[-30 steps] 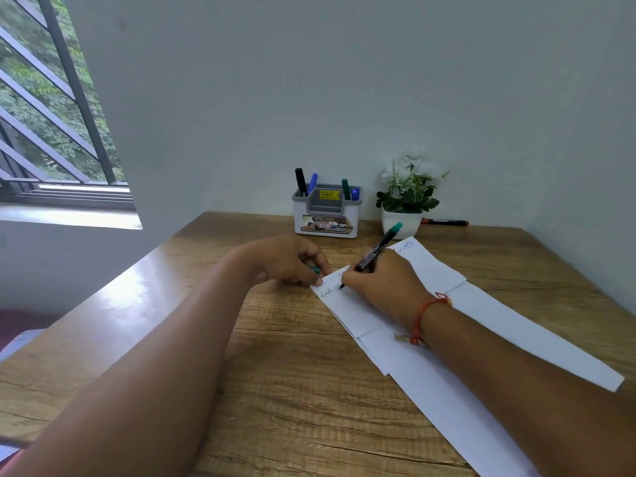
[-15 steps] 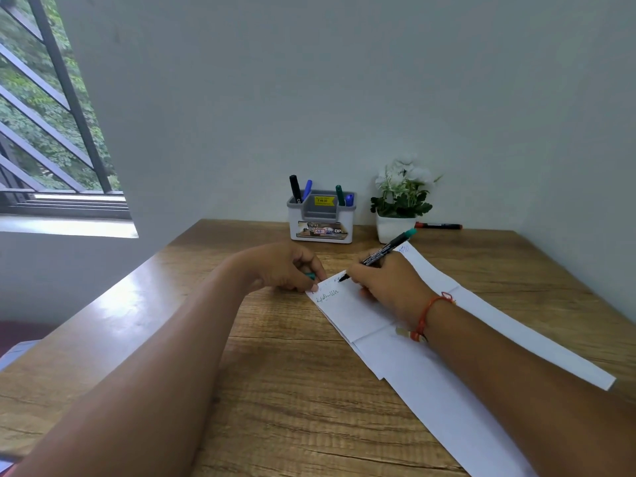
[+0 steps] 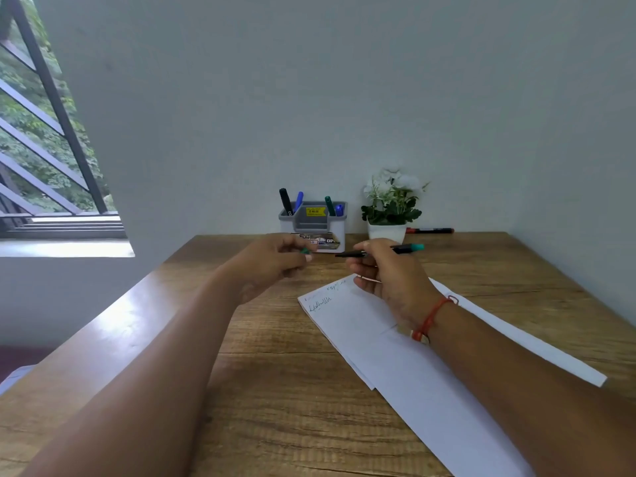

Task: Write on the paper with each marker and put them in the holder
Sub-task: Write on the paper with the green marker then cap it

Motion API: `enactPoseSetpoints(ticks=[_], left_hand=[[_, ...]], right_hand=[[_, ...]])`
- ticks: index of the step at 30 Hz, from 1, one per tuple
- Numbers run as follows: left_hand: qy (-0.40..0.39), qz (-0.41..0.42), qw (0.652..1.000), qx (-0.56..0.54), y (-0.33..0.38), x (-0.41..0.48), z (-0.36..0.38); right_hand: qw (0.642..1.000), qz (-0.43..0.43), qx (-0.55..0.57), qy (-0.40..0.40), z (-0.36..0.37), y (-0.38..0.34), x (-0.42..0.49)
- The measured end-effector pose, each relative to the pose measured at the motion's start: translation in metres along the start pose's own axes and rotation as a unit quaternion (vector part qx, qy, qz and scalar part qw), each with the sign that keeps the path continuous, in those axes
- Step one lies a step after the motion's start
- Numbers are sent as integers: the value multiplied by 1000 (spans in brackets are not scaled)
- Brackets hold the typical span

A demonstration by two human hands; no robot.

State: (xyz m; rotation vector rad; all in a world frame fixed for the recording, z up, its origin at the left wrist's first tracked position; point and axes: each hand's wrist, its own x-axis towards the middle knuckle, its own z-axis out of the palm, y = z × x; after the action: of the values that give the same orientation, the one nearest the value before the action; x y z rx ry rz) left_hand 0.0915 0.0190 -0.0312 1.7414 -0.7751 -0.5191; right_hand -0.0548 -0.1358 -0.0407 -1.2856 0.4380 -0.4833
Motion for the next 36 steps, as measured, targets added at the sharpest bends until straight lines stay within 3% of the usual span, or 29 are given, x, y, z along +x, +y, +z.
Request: enactPoseSetpoints(ticks=[4, 9, 14, 36], left_hand=[[-18, 25, 993, -118, 6, -3, 2], [-30, 40, 987, -151, 8, -4, 4], [-38, 43, 987, -152, 7, -3, 5], [-34, 67, 996, -54, 10, -4, 16]], right_hand=[[997, -77, -18, 12, -4, -1, 1], [986, -168, -9, 4, -9, -2, 0], [987, -153, 46, -12, -5, -6, -4], [986, -140, -55, -64, -9, -1, -2]])
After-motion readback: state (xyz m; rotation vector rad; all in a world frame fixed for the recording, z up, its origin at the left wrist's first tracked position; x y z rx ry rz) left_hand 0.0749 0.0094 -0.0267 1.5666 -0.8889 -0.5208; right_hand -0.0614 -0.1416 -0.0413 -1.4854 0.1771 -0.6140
